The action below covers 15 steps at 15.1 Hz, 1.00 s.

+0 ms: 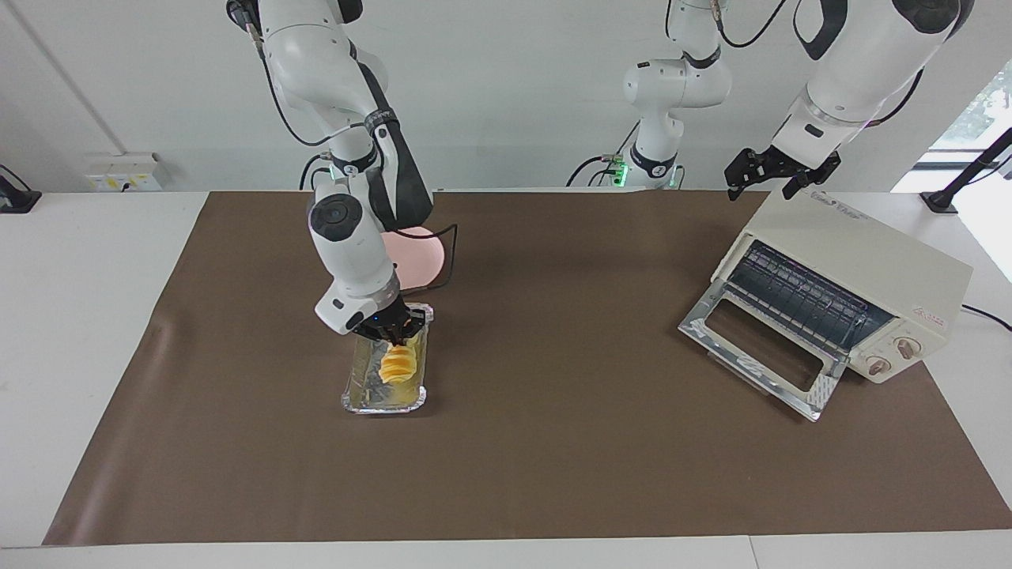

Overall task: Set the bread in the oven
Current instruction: 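Carry the bread over the foil tray and lower it in, then open the right gripper to release the bread and grip the tray edge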

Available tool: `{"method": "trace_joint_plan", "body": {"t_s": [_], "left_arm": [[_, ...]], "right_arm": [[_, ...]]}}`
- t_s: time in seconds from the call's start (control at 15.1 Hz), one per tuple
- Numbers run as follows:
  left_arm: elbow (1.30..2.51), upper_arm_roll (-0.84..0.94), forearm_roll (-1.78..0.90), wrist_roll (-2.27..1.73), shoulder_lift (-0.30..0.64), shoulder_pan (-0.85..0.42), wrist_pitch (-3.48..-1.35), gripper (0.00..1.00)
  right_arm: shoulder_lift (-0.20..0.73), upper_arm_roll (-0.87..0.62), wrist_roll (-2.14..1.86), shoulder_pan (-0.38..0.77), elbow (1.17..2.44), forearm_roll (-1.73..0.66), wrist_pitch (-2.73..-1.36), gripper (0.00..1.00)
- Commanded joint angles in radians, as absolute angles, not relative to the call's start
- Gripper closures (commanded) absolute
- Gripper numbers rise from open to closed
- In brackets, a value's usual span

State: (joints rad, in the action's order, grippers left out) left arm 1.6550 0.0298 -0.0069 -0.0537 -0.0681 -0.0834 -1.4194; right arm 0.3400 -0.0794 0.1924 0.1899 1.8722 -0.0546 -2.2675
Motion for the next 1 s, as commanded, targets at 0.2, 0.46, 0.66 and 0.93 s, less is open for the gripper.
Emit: {"method": "trace_joint_plan", "body": {"t_s": [0.2, 0.46, 0.66, 0.93], "left_arm": [[1.690, 0.031, -0.023, -0.046, -0.098, -0.072, -1.442, 0.00], [1.690, 0.031, -0.023, -0.046, -0.098, -0.072, -1.442, 0.00], [1.690, 0.031, -0.023, -0.046, -0.098, -0.072, -1.442, 0.00], [1.690, 0.032, -0.023, -0.046, -0.098, -0.072, -1.442, 0.00]], "right_arm": [[0.353, -0.087, 0.204, 0.186, 1.902, -0.052, -2.327, 1.00], [0.350, -0.086, 0.132, 0.169, 1.878, -0.049, -2.252, 0.00], [0.344, -0.080, 0.064, 0.163, 1.720, -0.043, -2.001, 0.00], [0.330, -0.081, 0.014, 0.097, 1.710, 0.006, -1.959, 0.00]]}}
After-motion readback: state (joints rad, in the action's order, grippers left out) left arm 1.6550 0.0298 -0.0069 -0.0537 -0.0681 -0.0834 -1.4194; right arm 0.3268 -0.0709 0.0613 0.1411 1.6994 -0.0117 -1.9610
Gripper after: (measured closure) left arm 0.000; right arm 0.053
